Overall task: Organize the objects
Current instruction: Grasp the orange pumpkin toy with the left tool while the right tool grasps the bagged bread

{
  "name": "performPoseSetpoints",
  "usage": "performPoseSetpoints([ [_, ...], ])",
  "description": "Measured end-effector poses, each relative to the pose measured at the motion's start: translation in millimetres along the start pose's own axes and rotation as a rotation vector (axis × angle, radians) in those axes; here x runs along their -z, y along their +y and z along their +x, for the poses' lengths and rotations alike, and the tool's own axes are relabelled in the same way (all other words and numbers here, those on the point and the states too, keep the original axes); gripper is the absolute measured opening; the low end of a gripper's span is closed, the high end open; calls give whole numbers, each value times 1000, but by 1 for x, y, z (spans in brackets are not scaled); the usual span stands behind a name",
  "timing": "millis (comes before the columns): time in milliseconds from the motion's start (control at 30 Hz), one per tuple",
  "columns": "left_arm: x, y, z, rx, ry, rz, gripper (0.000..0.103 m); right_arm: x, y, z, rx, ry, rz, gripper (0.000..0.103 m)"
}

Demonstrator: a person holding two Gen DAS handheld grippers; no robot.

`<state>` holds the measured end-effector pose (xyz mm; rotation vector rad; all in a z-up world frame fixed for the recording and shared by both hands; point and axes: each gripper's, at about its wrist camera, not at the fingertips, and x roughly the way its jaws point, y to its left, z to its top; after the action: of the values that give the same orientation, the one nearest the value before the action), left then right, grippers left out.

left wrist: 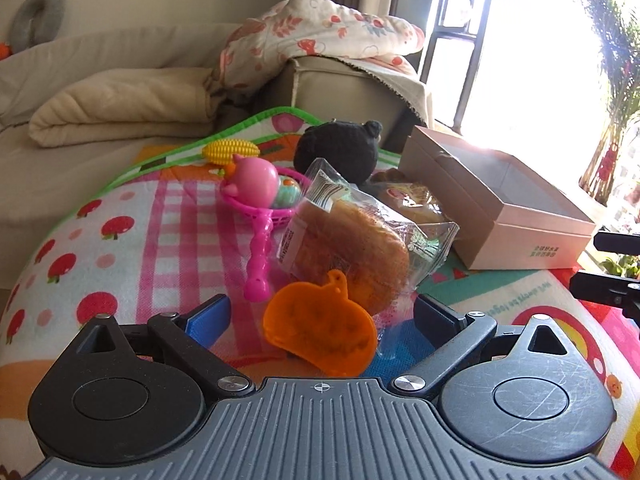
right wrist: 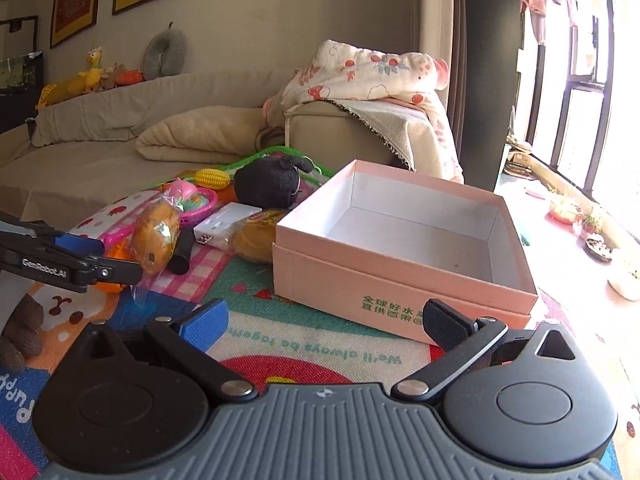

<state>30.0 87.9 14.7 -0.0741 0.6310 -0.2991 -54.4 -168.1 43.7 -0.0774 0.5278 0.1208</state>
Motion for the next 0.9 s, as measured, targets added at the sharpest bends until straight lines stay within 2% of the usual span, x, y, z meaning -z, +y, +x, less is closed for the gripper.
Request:
performPoseSetpoints([
  [67, 1, 1, 1, 32, -5, 0, 70, -12, 6, 1, -50, 4, -20, 103],
  [100, 2, 1, 0, 48, -2, -2, 44, -21, 11, 4, -78, 3, -27, 103],
  [133, 3, 1, -3, 75, 4, -9, 27, -29, 17, 6, -105, -2, -31, 103],
  [167, 4, 1, -7, 76, 4, -13, 19, -36, 24, 11, -126, -4, -34, 103],
  [200, 5, 0, -13, 69, -2, -2, 15, -42, 32, 16, -143, -4, -40, 103],
  [333, 15, 2, -46, 6, -28, 65, 13, -56, 80, 45, -158, -32, -162, 103],
  [400, 20, 9, -61, -3, -17, 61, 13, -58, 106, 64, -159, -25, -248, 103],
  [533, 34, 23, -80, 13, -2, 19, 12, -56, 146, 97, -217, 41, -322, 103],
  [667, 41, 30, -84, 24, -23, -10, 13, -57, 165, 131, -222, 122, -326, 103],
  [733, 44, 31, -84, 31, -37, -19, 18, -56, 167, 141, -207, 167, -311, 92],
  [800, 47, 28, -82, 45, -34, -2, 26, -54, 165, 139, -203, 194, -309, 76],
  [900, 51, 19, -82, 83, -16, 36, 29, -51, 156, 123, -205, 205, -316, 65],
])
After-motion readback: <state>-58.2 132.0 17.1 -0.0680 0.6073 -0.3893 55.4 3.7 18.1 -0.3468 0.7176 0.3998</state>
